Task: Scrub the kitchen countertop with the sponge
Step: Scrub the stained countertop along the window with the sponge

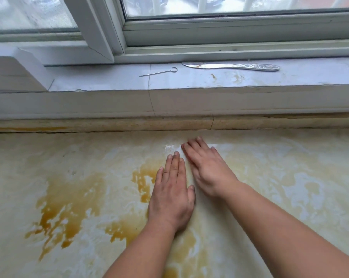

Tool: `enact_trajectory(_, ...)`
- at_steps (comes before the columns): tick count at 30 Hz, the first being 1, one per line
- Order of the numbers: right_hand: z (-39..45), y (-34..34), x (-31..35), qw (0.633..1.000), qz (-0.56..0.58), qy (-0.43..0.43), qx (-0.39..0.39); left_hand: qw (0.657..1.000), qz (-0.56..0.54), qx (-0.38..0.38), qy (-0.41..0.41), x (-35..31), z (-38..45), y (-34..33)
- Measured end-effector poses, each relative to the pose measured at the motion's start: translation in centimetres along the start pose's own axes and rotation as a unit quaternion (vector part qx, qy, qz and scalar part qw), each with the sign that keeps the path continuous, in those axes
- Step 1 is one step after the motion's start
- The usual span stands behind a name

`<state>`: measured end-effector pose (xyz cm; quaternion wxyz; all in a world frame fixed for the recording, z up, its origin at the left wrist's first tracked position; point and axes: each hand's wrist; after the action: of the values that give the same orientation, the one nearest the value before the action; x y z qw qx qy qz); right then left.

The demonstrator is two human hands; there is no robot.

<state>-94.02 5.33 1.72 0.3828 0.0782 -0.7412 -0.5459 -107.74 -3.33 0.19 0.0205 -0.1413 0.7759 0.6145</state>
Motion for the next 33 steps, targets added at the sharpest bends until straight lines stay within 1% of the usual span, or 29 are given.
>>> enact_trajectory(2,0.3,0.4,-0.4,1.000,-0.008,0.023,0.011,1.000,0.003,0.000,0.001,0.0,0.0,0.1)
enact_trajectory(4,-2.2,0.2,-0.2,0.999,0.000,0.043,0.017,1.000,-0.004,0.000,-0.001,0.1,0.0,0.2)
enact_trajectory(6,-6.0,-0.5,0.5,0.999,0.001,0.048,0.016,0.999,-0.034,-0.002,-0.003,0.2,0.0,0.4)
enact_trajectory(8,-10.0,-1.4,1.4,0.999,-0.014,0.030,0.022,0.999,-0.053,-0.002,-0.007,0.3,-0.1,0.4)
enact_trajectory(10,-13.8,-2.1,3.0,0.999,-0.034,0.007,0.036,0.999,-0.046,-0.006,-0.009,0.3,0.0,0.3)
enact_trajectory(15,-20.5,-3.8,6.5,0.997,-0.064,-0.030,-0.013,0.999,-0.039,-0.009,-0.001,0.1,0.1,0.3)
enact_trajectory(19,-18.8,-3.8,5.8,0.998,-0.041,-0.056,-0.005,1.000,-0.020,0.006,-0.001,0.2,0.2,0.4)
enact_trajectory(21,-16.6,-3.6,4.6,0.996,-0.016,-0.079,-0.035,1.000,-0.017,0.020,-0.005,0.2,0.2,0.8)
enact_trajectory(24,-14.8,-3.5,4.2,0.994,-0.007,-0.101,-0.046,0.999,-0.006,0.039,-0.004,0.3,-0.4,0.9)
enact_trajectory(26,-15.7,-3.9,4.9,0.994,-0.004,-0.101,-0.036,0.999,0.001,0.044,0.000,0.4,-2.0,0.5)
enact_trajectory(29,-19.4,-5.3,6.7,0.996,0.000,-0.088,-0.033,0.999,0.015,0.051,0.007,0.7,-5.2,-0.5)
enact_trajectory(30,-20.8,-5.7,7.3,0.996,0.002,-0.084,-0.022,0.998,0.020,0.055,0.009,0.9,-6.1,-0.8)
enact_trajectory(33,-25.2,-6.3,9.6,0.996,-0.018,-0.079,0.043,0.997,0.043,0.060,0.009,1.9,-8.6,-1.1)
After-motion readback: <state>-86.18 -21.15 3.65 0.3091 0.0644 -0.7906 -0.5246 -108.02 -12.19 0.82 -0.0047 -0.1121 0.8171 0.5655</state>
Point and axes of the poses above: each hand's wrist, its own z-axis towards the middle knuckle, its own y-axis out of the back of the hand, x = y × z, and after that the axes turned 11 degrees about y, right-handed
